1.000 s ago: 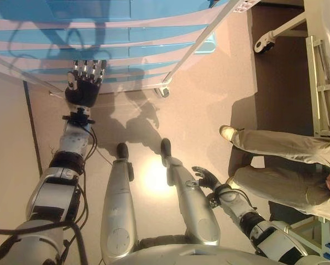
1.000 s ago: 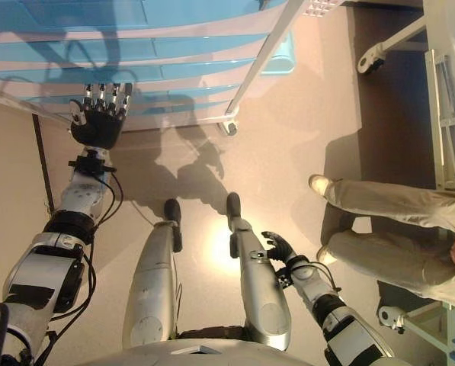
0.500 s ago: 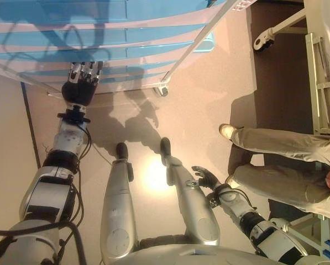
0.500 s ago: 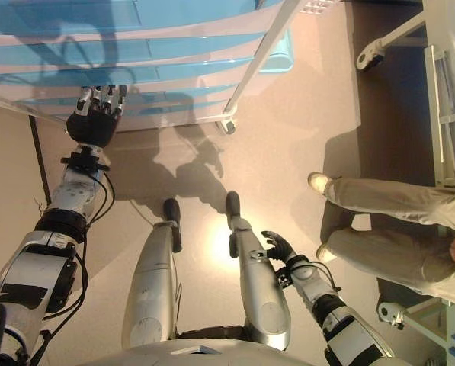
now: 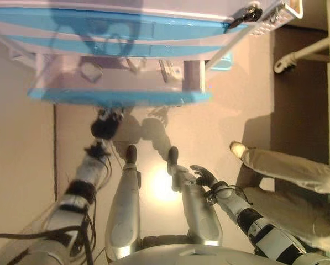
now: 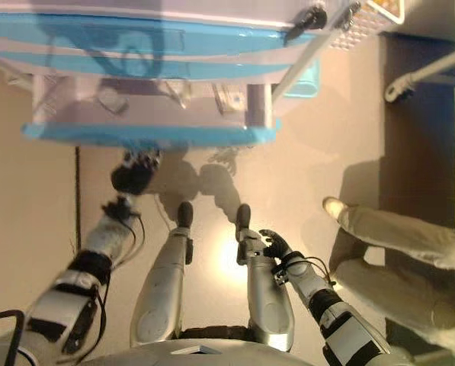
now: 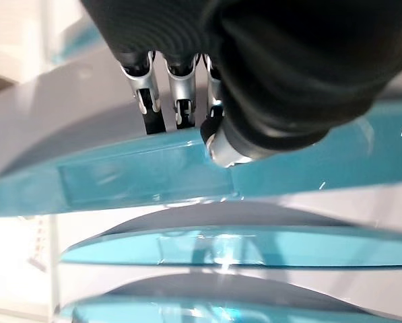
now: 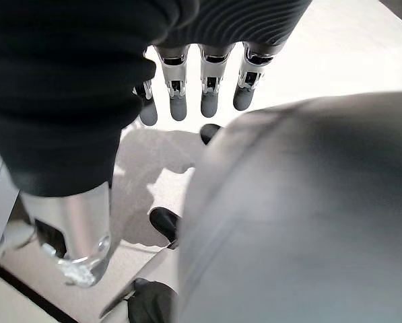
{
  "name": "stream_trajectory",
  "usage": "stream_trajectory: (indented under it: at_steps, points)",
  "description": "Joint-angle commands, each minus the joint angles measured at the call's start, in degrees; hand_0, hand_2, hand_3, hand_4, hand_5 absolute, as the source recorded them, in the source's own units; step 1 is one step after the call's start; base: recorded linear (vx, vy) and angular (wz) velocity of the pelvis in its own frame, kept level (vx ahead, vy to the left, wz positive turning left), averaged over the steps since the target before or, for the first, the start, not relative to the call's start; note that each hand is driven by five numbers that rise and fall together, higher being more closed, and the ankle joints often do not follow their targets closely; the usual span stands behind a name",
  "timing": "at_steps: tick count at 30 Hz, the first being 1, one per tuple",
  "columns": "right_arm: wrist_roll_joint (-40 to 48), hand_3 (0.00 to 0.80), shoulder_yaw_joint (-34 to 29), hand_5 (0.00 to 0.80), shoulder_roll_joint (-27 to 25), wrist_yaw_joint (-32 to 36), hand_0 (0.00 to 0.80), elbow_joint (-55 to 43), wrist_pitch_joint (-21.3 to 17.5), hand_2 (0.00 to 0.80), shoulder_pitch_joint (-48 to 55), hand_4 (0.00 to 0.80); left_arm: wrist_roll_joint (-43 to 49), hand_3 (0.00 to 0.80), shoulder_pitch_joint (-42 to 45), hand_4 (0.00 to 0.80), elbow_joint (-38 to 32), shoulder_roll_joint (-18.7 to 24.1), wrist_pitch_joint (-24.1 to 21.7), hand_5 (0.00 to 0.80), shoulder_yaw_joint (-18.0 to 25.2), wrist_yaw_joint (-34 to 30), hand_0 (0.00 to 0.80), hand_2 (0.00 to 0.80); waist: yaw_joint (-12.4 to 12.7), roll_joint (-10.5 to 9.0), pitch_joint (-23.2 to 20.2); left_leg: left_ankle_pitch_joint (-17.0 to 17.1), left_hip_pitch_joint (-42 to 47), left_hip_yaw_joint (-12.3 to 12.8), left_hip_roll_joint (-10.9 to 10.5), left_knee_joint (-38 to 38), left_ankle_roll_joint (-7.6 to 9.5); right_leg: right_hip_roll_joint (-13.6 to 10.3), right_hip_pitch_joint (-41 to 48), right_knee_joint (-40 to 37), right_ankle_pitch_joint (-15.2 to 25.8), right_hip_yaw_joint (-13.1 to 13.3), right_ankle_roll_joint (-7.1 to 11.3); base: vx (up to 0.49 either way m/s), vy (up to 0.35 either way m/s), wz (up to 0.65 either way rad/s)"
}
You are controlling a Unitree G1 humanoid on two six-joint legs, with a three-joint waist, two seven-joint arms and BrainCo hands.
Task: Open the drawer and pick up the medicine
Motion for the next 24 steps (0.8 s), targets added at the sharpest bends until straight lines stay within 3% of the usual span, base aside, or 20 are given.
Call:
stream_trajectory:
  at_steps: [1,4,10,15,16,17,21,24]
  points:
    - [-2.5,0.0,-4.6,0.0,-5.2,-0.4,0.0,-2.7,0.9,0.0,5.2,0.0,1.6,0.8,9.4,0.8,-3.5,-0.2,1.8,0.8,6.2,-5.3,0.8,0.8,4.7,4.83,-2.0,-5.0,-4.5,3.2,-4.3,7.3,3.53,3.1,4.6,0.5,-3.7,-0.7,-2.31,0.007,0.005,0.73]
    - [-2.9,0.0,-7.0,0.0,-6.0,-0.4,0.0,-1.1,0.4,0.0,5.5,0.0,7.2,0.8,13.9,0.8,0.9,-2.1,5.1,0.8,7.5,-2.3,0.8,0.8,6.0,5.89,-2.0,-2.7,-2.8,2.3,-3.6,5.2,2.57,2.3,7.1,0.2,-4.3,-2.5,-2.87,-0.004,-0.014,0.61]
    - [-3.5,0.0,-11.9,0.0,-6.2,1.3,0.0,3.8,-1.7,0.0,7.0,0.0,16.4,0.8,20.7,0.8,9.2,-3.2,8.4,0.8,12.2,10.6,0.8,0.8,8.4,7.35,-3.0,-0.1,2.7,0.8,-3.0,1.6,1.18,0.8,12.6,-1.5,-4.6,-5.5,-2.58,0.063,-0.007,0.49]
    - [-4.8,0.0,-16.2,0.0,-6.5,3.6,0.0,8.0,-4.0,0.0,9.5,0.0,28.4,0.8,25.3,0.8,18.1,-3.1,6.0,0.8,17.4,15.1,0.8,0.8,9.0,8.76,-5.7,0.9,6.9,-0.1,-3.3,-0.7,0.65,-0.5,15.7,-2.4,-4.8,-6.9,-2.03,0.124,0.097,0.22]
    - [-5.2,0.0,-16.9,0.0,-6.5,4.0,0.0,9.2,-4.7,0.0,10.0,0.0,31.1,0.612,25.7,0.612,20.0,-3.0,3.9,0.612,17.9,16.1,0.612,0.612,8.9,8.98,-6.4,0.9,7.9,-0.1,-3.4,-1.2,0.57,-0.8,16.3,-2.5,-4.8,-7.1,-1.88,0.147,0.142,0.27]
    - [-5.6,0.0,-17.4,0.0,-6.3,4.0,0.0,10.3,-5.4,0.0,10.4,0.0,33.1,0.0,25.8,0.0,21.3,-2.9,2.3,0.0,18.0,17.4,0.0,0.0,8.8,9.15,-6.9,0.9,8.7,-0.2,-3.6,-1.6,0.52,-1.0,16.8,-2.6,-4.8,-7.2,-1.75,0.141,0.132,0.32]
    - [-7.4,0.0,-19.2,0.0,-5.7,3.1,0.0,14.2,-6.9,0.0,11.6,0.0,42.9,0.0,25.1,0.0,25.7,-3.0,-5.7,0.0,16.6,27.1,0.0,0.0,7.9,9.39,-9.2,0.8,12.0,0.0,-3.9,-3.6,0.23,-1.8,18.8,-3.4,-4.3,-7.1,-1.18,0.132,0.119,0.14]
    - [-9.7,0.0,-20.0,0.0,-5.1,-1.5,0.0,16.0,-5.2,0.0,12.5,0.0,55.1,0.0,24.1,0.0,26.7,-3.0,-11.5,0.0,14.1,36.4,0.0,0.0,7.4,8.86,-10.8,-0.1,13.8,0.2,-4.3,-5.0,0.32,-2.2,19.7,-4.8,-3.3,-6.9,-0.38,0.098,0.074,0.09]
